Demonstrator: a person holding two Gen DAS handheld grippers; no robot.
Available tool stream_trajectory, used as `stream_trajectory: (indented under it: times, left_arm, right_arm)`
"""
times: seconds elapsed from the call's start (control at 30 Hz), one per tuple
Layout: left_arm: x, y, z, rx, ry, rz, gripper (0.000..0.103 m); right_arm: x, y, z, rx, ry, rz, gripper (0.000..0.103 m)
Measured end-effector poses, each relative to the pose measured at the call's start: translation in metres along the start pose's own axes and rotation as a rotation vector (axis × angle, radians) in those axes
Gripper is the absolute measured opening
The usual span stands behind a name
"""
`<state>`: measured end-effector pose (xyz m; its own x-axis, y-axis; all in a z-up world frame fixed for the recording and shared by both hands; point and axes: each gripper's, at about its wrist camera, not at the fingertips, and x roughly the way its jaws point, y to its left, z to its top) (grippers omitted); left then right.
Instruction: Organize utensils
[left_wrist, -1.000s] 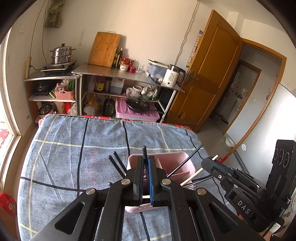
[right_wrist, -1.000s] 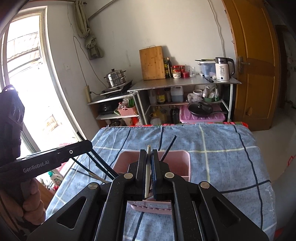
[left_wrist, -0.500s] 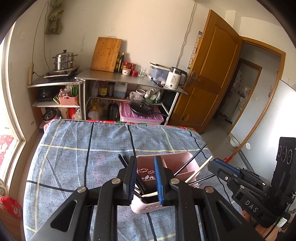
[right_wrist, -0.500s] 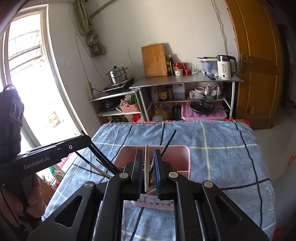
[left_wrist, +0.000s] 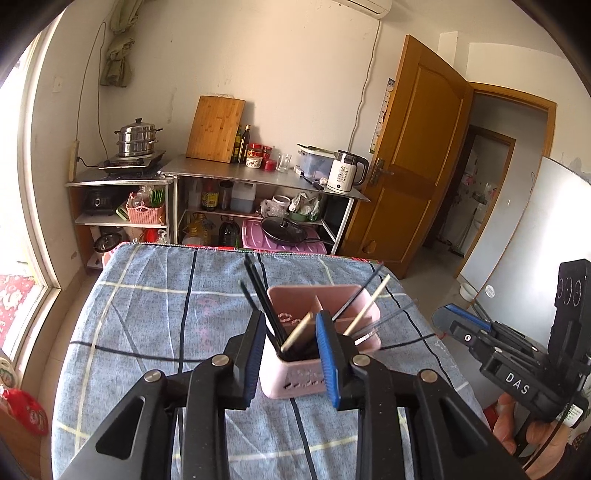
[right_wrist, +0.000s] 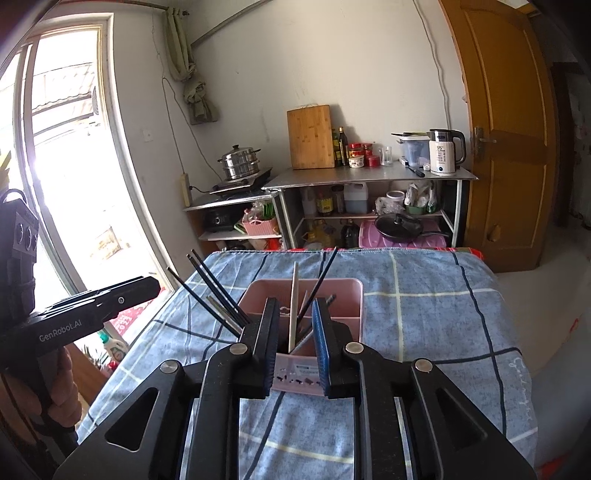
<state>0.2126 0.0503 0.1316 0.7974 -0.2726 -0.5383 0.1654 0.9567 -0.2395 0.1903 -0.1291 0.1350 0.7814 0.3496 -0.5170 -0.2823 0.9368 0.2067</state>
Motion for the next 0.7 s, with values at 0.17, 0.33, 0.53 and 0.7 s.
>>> stream_trajectory:
  times: [0.17, 0.33, 0.53, 0.7]
  left_arm:
    - [-0.017, -0.014, -0.034, 0.018, 0.003, 0.004, 0.030]
    - [-0.028, -0.024, -0.069, 0.020, 0.011, 0.001, 0.030]
    - [-0.036, -0.034, -0.107, 0.035, 0.035, 0.033, 0.031]
    - [-0.049, -0.046, -0.133, 0.073, 0.028, 0.062, 0.031]
  right_arm:
    - [-0.020, 0.005, -0.022, -0.002, 0.001, 0.009, 0.022]
    - [-0.039, 0.013, -0.046, -0.033, 0.000, 0.008, 0.023]
    - [-0.060, 0.018, -0.072, -0.060, -0.011, -0.006, 0.027]
    - [-0.074, 0.017, -0.096, -0.061, -0.007, -0.020, 0.027]
